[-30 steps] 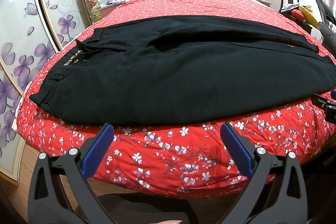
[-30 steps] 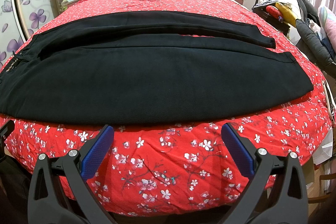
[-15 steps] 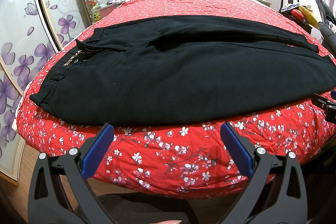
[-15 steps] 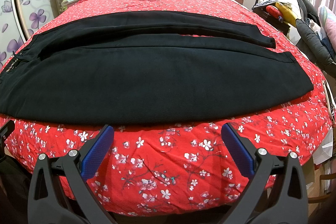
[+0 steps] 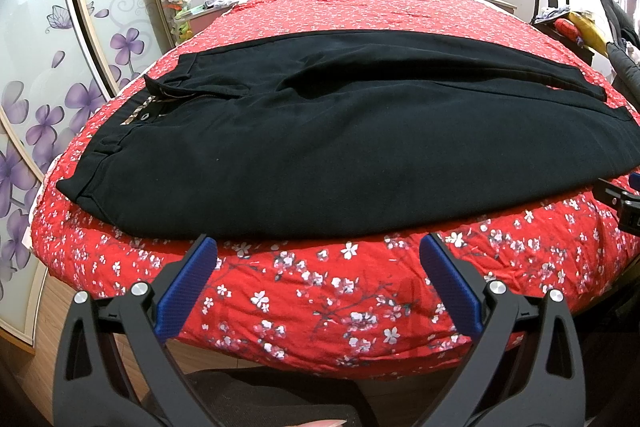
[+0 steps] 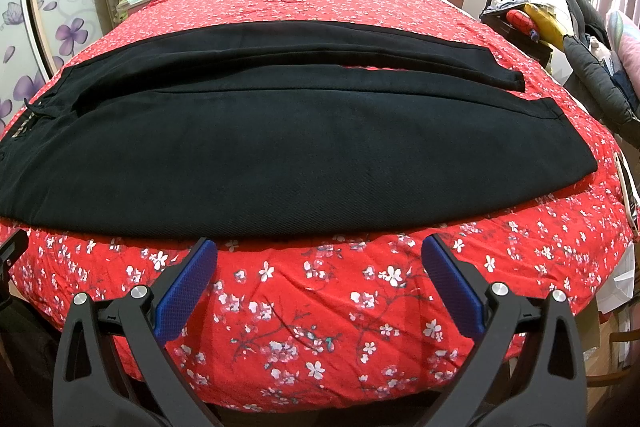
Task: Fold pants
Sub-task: 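Move the right tool to the trouser leg hems and grasp them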
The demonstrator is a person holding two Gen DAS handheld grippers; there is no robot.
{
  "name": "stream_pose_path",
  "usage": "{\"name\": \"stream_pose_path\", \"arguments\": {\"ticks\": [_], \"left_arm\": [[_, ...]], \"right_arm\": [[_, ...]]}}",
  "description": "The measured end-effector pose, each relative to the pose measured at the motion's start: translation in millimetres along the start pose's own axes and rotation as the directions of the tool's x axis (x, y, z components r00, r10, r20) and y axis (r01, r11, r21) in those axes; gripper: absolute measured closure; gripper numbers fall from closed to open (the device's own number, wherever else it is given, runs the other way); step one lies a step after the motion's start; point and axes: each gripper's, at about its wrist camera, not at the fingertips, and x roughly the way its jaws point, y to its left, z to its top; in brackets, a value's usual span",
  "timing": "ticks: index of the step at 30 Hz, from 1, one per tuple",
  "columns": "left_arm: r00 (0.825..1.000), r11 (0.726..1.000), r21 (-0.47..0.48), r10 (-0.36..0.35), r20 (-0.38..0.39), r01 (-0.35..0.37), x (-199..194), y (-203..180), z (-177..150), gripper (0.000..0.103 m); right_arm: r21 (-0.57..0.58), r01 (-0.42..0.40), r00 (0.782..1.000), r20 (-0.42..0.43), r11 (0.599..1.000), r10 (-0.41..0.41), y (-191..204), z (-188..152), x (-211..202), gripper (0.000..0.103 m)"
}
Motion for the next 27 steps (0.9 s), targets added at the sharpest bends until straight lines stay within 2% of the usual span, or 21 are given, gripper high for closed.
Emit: {"name": "stream_pose_path", "arguments": {"ticks": [4,7,12,16,20,22,27], "left_arm": [[1.0,1.0,-0.004,-0.005,-0.001,0.005,-0.6,0.4,0.1,0.002],[1.0,1.0,-0.017,-0.008,-0.002,0.008,-0.8,0.8,2.8,0.002],[1.0,0.997,-0.077,-0.016,-0.024,0.014,0.7,11.9,25.0,0.002],[1.0,0.993,-0.121,0.018,0.017,-0.016,2.2,12.3,53.1,0.002],[0.994,0.988,-0.15,0.058,0.088,-0.044,7.6,5.6,87.8,0.002],[0.99,0.989,-0.147,0.053,0.128,-0.034,15.7,1.0,97.3,0.002],[0.985,0.992,-0.127,0.041,0.166,-0.02,36.8,-1.9,91.5,0.002]], "right_arm": [[0.008,-0.008,1.0,0.007,1.0,0.008,-0.9,0.4,-0.9,0.001],[0.056,-0.043,0.999,0.034,0.998,0.041,-9.3,5.1,-5.4,0.001],[0.16,-0.086,0.995,0.071,0.983,0.076,-55.4,24.2,-8.8,0.001],[0.269,-0.087,0.995,0.078,0.959,0.068,-94.8,60.8,-2.2,0.001],[0.414,-0.093,0.994,0.09,0.905,0.061,-142.4,110.5,20.0,0.001],[0.477,-0.084,0.996,0.077,0.875,0.054,-160.9,132.1,34.8,0.001],[0.622,-0.013,1.0,-0.003,0.783,0.019,-201.5,194.0,96.2,0.02]]}}
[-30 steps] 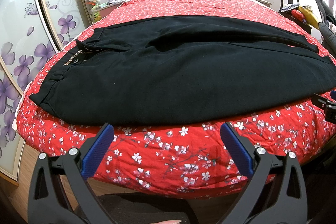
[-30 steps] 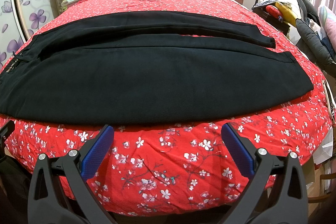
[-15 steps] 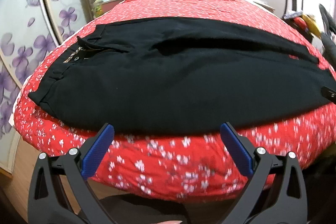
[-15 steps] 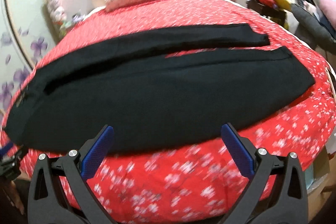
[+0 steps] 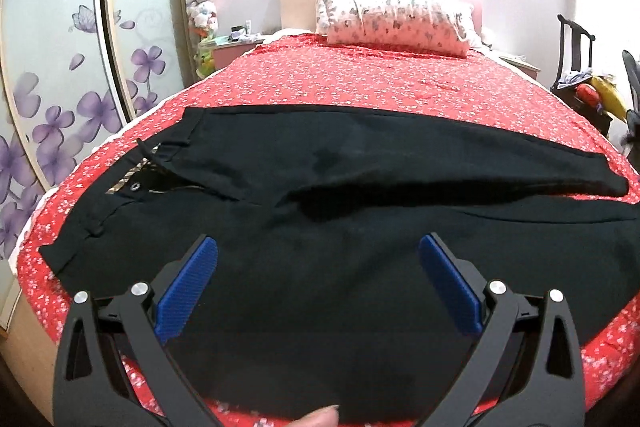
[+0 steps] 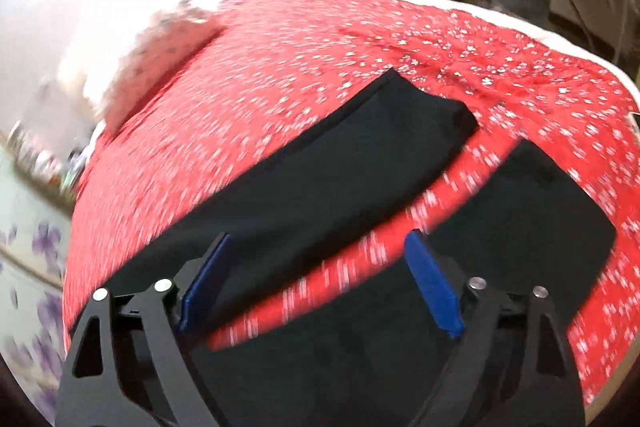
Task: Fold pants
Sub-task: 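Move the right tool to the trouser leg hems and grasp them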
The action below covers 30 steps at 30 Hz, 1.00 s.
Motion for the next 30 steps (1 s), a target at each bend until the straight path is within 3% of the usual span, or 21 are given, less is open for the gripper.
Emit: {"name": "stream_pose_path", "arguments": {"ticks": [5,12,15,18,20,22,23,24,27,30], "left_arm": [[1.0,0.999,0.03,0.023,0.002,-0.023,16.1,2.8,2.7,0.002],[0.997,0.999,0.05,0.016,-0.08,-0.012,38.1,2.5,-1.8,0.002],[0.998,0.998,0.064,0.009,-0.067,-0.005,36.3,-0.1,-2.4,0.002],[0.999,0.996,0.084,-0.002,-0.052,0.006,33.4,-4.1,-3.5,0.002],[0.999,0.995,0.103,0.005,-0.052,0.001,34.1,-7.2,-4.5,0.002],[0.998,0.993,0.115,0.002,-0.06,0.004,35.5,-8.8,-4.9,0.002],[0.998,0.993,0.115,0.001,-0.063,0.007,35.6,-8.2,-5.0,0.002],[0.998,0.994,0.111,0.0,-0.062,0.007,35.5,-7.1,-5.0,0.002],[0.998,0.996,0.089,0.0,-0.057,0.005,34.0,-3.3,-3.8,0.002],[0.998,0.999,0.053,-0.009,-0.058,0.012,33.8,2.8,-2.0,0.002]], "right_arm": [[0.134,0.122,0.992,-0.035,0.983,-0.118,10.2,49.4,69.1,0.043],[0.259,0.267,0.963,-0.039,0.928,-0.266,23.3,77.7,139.5,0.049],[0.263,0.356,0.932,-0.034,0.897,-0.36,28.7,86.8,156.6,0.048],[0.21,0.466,0.882,-0.035,0.86,-0.469,32.9,91.0,172.5,0.048],[0.173,0.499,0.864,-0.018,0.849,-0.503,34.5,90.4,178.5,0.05],[0.163,0.508,0.857,0.003,0.846,-0.515,32.7,87.6,176.8,0.064],[0.179,0.497,0.862,0.014,0.849,-0.507,27.4,85.6,173.2,0.075],[0.199,0.458,0.882,0.021,0.866,-0.471,21.1,84.0,169.4,0.084],[0.296,0.284,0.952,0.022,0.912,-0.304,-11.6,82.1,157.1,0.096],[0.389,0.11,0.99,0.041,0.915,-0.136,-39.3,73.6,144.3,0.099]]}}
